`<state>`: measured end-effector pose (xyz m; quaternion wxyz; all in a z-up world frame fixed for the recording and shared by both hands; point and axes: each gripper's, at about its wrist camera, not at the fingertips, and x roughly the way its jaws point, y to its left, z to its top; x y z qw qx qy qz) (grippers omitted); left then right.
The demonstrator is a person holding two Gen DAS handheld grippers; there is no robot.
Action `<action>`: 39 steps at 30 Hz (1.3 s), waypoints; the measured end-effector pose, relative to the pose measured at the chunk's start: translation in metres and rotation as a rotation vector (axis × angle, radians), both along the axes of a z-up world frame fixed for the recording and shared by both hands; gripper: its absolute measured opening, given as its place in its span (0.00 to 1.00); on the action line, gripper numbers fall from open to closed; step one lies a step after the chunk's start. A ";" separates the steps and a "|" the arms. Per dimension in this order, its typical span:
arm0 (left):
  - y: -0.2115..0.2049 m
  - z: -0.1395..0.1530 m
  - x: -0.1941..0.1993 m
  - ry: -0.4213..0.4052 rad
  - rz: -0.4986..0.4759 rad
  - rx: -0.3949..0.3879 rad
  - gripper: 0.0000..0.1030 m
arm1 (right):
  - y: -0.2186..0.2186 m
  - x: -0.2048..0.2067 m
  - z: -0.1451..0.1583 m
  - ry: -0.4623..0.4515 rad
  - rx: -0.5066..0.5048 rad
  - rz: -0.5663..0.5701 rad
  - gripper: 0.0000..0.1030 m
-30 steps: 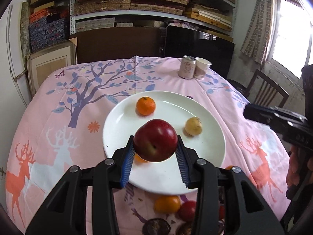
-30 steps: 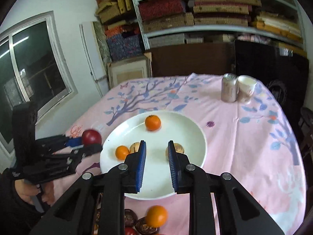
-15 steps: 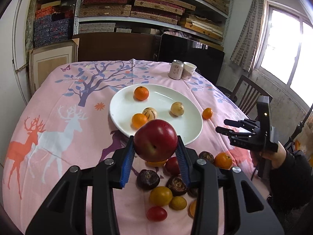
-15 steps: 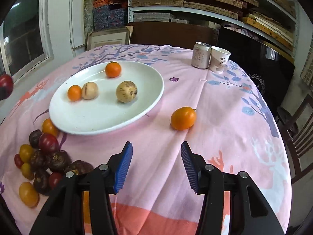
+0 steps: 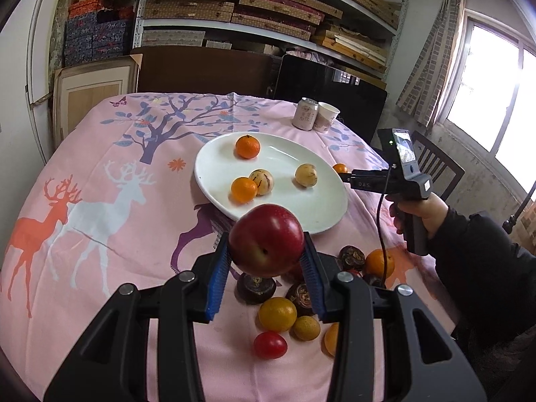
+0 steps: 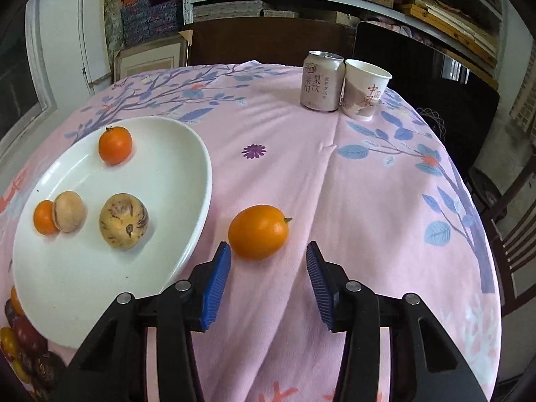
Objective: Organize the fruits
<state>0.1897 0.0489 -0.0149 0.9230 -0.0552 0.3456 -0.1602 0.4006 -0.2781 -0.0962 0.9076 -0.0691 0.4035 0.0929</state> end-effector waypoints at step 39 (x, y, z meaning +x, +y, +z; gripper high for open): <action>0.007 -0.005 -0.006 0.017 0.025 -0.013 0.39 | -0.017 0.005 -0.012 0.055 0.008 0.015 0.42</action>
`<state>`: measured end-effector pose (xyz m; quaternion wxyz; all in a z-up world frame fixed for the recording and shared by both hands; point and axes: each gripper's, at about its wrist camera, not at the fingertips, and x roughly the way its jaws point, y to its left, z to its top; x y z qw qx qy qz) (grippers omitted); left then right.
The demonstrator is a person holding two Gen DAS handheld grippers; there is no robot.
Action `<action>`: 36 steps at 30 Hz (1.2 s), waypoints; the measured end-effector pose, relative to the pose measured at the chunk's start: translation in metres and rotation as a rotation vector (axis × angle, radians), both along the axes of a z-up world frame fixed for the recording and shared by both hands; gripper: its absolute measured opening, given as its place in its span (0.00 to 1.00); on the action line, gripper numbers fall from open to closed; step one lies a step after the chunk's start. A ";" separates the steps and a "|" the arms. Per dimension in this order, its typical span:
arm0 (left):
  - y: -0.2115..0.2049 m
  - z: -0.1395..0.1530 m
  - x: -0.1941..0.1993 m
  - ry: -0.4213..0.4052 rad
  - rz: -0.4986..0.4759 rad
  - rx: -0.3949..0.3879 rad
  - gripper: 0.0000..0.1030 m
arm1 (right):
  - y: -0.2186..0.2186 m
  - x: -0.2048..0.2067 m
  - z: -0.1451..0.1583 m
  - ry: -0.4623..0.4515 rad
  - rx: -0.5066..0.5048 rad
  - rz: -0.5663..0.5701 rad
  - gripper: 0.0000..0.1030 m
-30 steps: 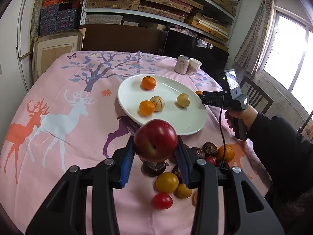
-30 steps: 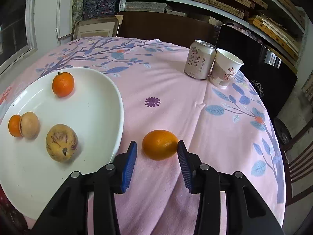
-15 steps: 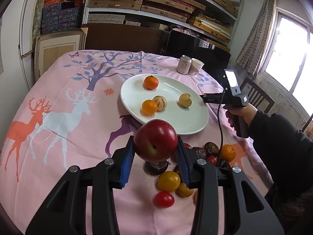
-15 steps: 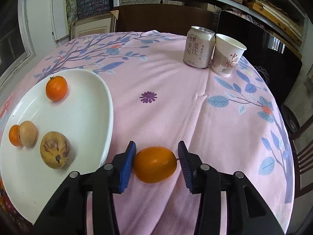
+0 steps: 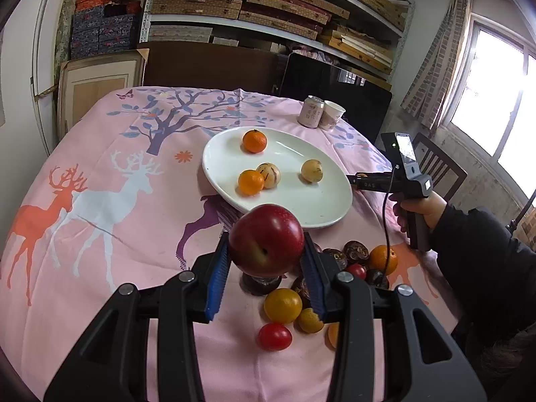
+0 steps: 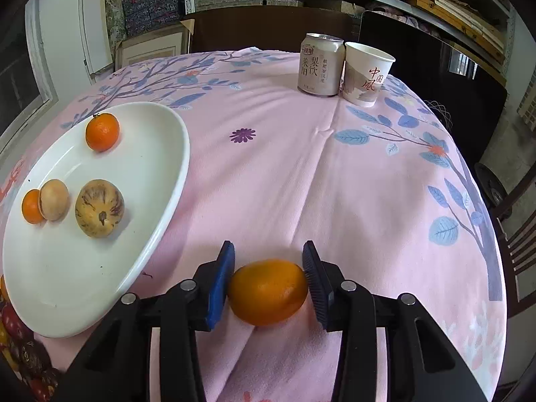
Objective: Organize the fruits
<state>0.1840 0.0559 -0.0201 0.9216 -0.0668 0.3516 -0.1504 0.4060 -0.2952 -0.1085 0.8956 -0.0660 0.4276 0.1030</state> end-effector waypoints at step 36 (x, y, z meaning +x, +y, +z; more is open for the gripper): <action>0.007 0.000 0.003 0.002 -0.015 -0.010 0.39 | 0.013 -0.088 0.047 -0.185 0.072 0.024 0.43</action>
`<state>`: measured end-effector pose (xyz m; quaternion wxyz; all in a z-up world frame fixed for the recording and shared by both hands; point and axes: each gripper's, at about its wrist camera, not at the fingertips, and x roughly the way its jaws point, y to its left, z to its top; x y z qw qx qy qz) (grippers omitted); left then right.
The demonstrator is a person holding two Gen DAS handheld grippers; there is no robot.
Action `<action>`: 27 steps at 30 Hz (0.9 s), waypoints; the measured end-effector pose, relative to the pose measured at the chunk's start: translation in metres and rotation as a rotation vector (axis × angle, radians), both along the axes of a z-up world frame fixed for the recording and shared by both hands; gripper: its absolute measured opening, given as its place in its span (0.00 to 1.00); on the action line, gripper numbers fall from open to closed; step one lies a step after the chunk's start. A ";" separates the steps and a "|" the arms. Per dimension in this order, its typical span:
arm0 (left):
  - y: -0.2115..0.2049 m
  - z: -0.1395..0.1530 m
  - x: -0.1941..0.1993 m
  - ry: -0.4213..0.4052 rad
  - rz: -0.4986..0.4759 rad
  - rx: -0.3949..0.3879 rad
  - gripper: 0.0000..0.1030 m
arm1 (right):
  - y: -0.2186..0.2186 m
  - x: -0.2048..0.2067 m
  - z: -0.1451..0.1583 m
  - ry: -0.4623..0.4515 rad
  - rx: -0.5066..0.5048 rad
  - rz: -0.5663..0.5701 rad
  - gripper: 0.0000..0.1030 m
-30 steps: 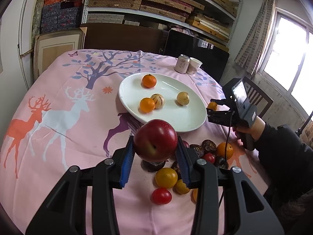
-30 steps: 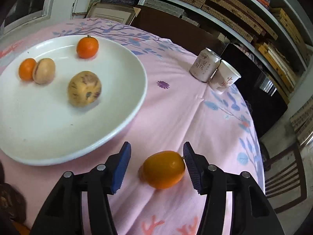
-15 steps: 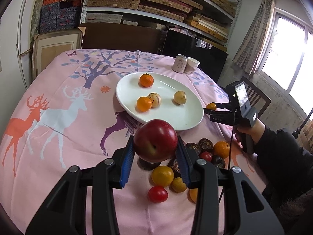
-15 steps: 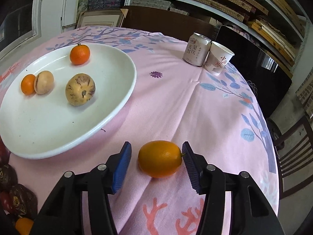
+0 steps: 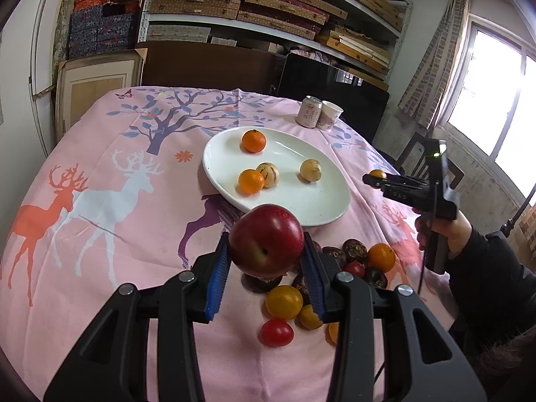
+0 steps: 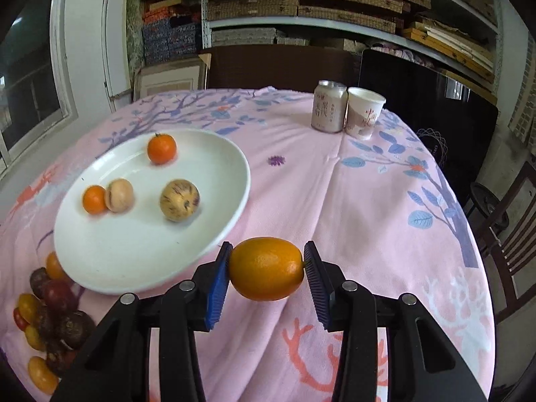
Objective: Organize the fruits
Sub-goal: 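Release the red plum and the orange onto the white plate, then grasp a red tomato with the left tool while the right tool grasps a large orange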
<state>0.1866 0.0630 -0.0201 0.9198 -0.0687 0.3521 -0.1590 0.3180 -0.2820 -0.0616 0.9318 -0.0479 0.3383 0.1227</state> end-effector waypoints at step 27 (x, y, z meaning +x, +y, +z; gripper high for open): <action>-0.034 -0.036 0.214 0.120 -0.016 0.050 0.71 | 0.104 0.090 0.008 -0.008 0.067 0.007 0.52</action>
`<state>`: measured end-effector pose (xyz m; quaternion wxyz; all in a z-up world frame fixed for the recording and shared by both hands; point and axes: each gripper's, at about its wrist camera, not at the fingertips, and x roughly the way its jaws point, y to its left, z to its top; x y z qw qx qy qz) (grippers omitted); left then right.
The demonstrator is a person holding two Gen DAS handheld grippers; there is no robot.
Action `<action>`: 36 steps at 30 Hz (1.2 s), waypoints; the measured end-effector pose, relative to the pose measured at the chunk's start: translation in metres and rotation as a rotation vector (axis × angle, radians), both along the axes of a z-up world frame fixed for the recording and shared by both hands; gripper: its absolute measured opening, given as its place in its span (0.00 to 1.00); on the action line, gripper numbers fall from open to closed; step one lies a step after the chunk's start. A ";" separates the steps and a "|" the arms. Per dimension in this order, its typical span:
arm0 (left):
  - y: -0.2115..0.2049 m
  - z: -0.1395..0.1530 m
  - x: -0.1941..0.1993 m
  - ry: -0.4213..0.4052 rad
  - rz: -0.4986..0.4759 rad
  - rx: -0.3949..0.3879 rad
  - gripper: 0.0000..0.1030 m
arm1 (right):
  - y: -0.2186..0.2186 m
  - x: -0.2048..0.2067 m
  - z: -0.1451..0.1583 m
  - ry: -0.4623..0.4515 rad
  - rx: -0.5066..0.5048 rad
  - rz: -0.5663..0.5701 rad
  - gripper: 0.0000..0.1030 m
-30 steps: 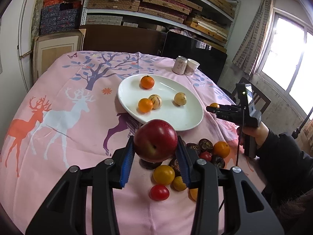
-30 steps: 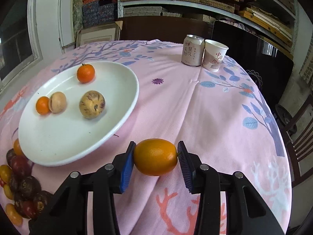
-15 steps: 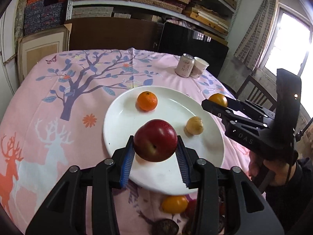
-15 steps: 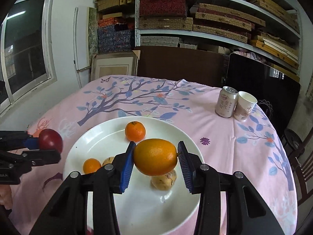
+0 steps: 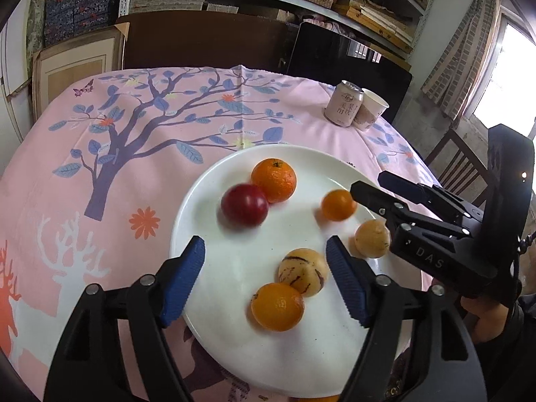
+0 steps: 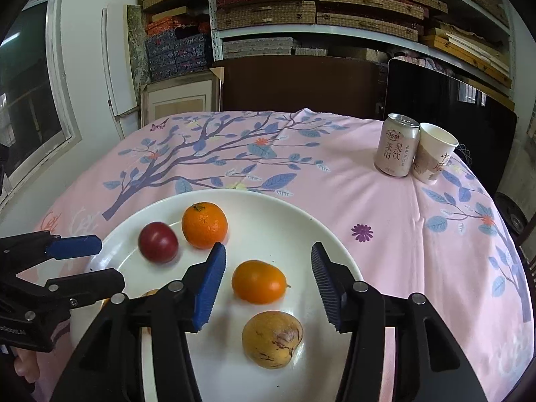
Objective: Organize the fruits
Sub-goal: 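Grasp a red tomato with the left tool while the right tool grasps a large orange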
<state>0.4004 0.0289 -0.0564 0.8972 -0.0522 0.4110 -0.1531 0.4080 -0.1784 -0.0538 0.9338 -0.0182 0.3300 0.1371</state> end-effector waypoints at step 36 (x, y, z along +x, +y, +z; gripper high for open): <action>-0.021 -0.040 -0.253 -0.047 -0.143 0.251 0.28 | -0.107 -0.229 -0.028 0.142 0.175 0.000 0.61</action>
